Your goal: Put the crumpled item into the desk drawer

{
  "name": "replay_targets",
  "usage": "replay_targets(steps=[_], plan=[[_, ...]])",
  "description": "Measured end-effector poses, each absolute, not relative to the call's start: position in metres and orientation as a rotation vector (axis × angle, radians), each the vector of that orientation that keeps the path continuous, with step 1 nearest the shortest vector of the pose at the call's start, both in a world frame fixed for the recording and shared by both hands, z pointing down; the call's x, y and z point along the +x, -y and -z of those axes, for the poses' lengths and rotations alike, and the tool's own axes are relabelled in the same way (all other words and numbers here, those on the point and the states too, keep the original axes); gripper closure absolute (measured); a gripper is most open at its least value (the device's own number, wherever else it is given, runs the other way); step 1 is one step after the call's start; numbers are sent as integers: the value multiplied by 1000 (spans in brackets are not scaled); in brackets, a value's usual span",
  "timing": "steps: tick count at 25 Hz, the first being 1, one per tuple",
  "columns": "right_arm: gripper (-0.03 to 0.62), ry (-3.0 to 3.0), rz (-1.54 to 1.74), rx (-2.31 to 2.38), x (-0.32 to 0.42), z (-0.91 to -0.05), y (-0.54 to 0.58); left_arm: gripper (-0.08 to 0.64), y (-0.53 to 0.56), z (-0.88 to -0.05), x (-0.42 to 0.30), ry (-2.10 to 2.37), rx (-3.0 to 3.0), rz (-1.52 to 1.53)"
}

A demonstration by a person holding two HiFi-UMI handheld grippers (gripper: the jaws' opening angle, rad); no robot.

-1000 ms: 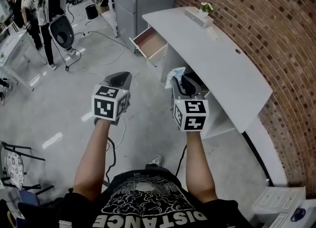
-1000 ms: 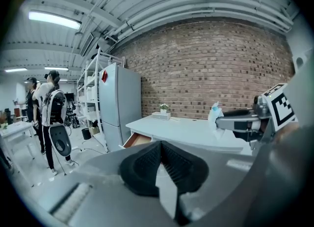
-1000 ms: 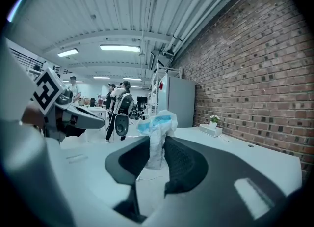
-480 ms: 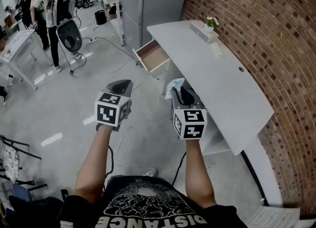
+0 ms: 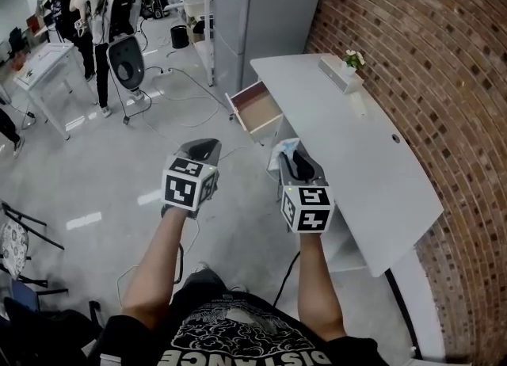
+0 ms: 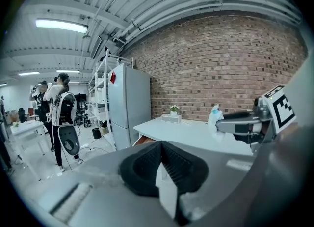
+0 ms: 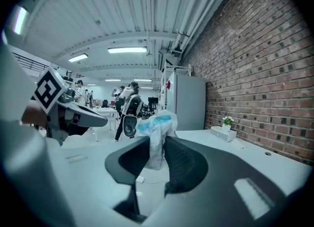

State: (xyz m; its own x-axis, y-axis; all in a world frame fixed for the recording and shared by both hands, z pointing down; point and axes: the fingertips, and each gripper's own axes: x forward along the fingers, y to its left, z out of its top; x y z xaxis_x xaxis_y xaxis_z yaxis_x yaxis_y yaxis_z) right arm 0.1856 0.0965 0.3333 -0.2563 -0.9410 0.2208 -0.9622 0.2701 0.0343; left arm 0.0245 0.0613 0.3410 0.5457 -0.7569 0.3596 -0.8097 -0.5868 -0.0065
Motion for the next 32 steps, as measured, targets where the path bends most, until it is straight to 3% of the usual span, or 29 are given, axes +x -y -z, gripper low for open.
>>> replay_targets(steps=[32], plan=[[494,2450,-153,1652,128,-328,89,560,107,-336,-21,1443,2550,-455]])
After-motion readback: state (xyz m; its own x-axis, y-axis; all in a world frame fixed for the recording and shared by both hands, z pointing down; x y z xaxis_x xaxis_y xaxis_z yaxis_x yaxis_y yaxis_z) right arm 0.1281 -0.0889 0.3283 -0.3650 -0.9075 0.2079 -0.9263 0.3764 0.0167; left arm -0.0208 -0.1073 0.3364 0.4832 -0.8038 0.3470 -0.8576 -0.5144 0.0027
